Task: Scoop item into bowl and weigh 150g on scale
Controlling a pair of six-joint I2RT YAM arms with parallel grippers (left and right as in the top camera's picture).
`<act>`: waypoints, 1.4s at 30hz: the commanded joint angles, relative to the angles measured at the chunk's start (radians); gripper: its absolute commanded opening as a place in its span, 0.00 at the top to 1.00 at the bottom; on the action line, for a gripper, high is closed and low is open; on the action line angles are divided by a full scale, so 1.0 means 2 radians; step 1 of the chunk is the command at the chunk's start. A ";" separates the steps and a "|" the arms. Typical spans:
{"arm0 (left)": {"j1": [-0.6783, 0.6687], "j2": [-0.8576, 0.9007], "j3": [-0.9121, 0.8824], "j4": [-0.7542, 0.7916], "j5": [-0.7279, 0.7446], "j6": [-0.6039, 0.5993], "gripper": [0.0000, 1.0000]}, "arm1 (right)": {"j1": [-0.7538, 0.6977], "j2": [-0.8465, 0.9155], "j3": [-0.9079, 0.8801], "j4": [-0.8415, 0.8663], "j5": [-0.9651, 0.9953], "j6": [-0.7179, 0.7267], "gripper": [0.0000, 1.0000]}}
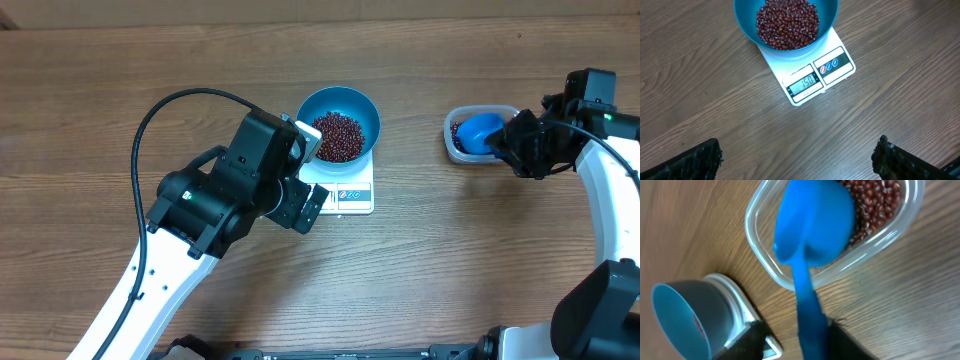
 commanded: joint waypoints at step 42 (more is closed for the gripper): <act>0.003 0.001 0.007 0.000 0.006 0.008 0.00 | 0.221 -0.054 0.253 -0.250 0.078 -0.197 0.28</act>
